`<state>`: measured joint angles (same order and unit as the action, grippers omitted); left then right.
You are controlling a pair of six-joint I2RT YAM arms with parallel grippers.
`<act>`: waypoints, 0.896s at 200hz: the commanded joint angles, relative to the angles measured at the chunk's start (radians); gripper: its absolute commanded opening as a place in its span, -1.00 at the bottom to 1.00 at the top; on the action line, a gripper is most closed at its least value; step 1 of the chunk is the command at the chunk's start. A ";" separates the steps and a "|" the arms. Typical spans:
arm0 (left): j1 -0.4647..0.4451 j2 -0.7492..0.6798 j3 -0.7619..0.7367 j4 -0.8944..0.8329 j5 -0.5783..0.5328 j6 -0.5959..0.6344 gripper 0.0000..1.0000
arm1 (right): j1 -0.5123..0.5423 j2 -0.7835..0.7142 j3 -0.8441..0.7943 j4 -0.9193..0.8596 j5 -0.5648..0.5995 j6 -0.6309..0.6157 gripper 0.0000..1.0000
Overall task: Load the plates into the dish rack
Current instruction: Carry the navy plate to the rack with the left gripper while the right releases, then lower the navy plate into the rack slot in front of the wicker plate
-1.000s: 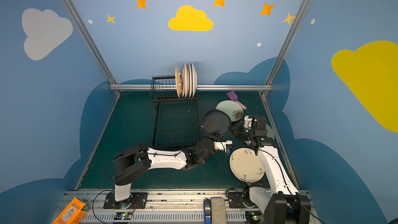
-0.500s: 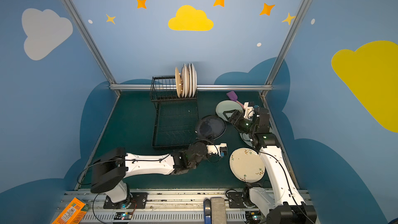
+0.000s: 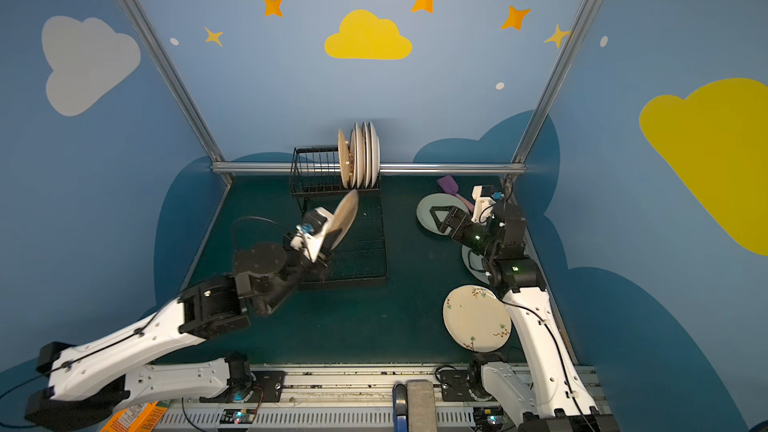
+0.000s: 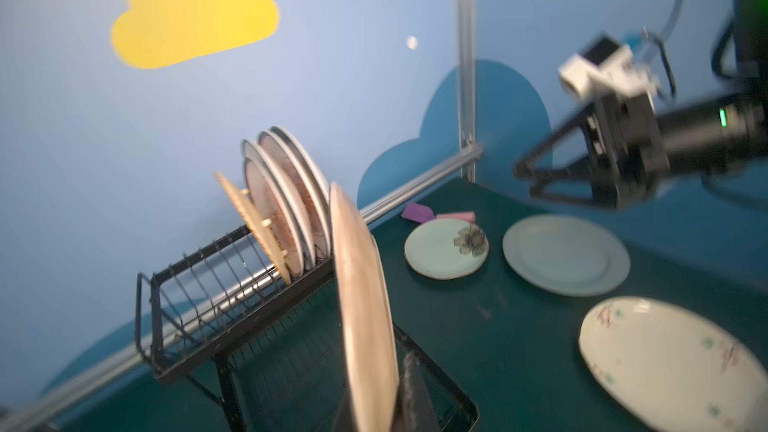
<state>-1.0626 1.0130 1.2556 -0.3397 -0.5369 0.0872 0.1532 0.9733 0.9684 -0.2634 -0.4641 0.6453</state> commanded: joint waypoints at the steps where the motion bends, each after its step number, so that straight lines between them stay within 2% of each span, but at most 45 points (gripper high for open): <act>1: 0.110 0.010 0.152 -0.174 0.020 -0.305 -0.93 | 0.045 0.003 -0.024 0.029 0.002 -0.056 0.76; 29: 0.247 0.075 0.284 -0.200 0.100 -0.392 -0.93 | 0.108 0.036 -0.031 0.046 -0.006 -0.069 0.75; 60: 0.384 0.199 0.436 -0.208 0.210 -0.428 -0.93 | 0.182 0.041 -0.036 0.041 0.030 -0.115 0.76; 99: 0.537 0.364 0.596 -0.211 0.347 -0.461 -0.93 | 0.221 0.045 -0.059 0.031 0.028 -0.145 0.77; 140: 0.640 0.510 0.720 -0.220 0.463 -0.466 -0.93 | 0.226 0.041 -0.083 0.036 0.010 -0.142 0.77; 179: 0.676 0.591 0.811 -0.218 0.485 -0.468 -0.93 | 0.232 0.059 -0.101 0.049 -0.003 -0.134 0.76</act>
<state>-0.3992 1.6093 1.9739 -0.6548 -0.0910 -0.3721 0.3759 1.0180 0.8852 -0.2413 -0.4500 0.5156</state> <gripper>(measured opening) 0.107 0.883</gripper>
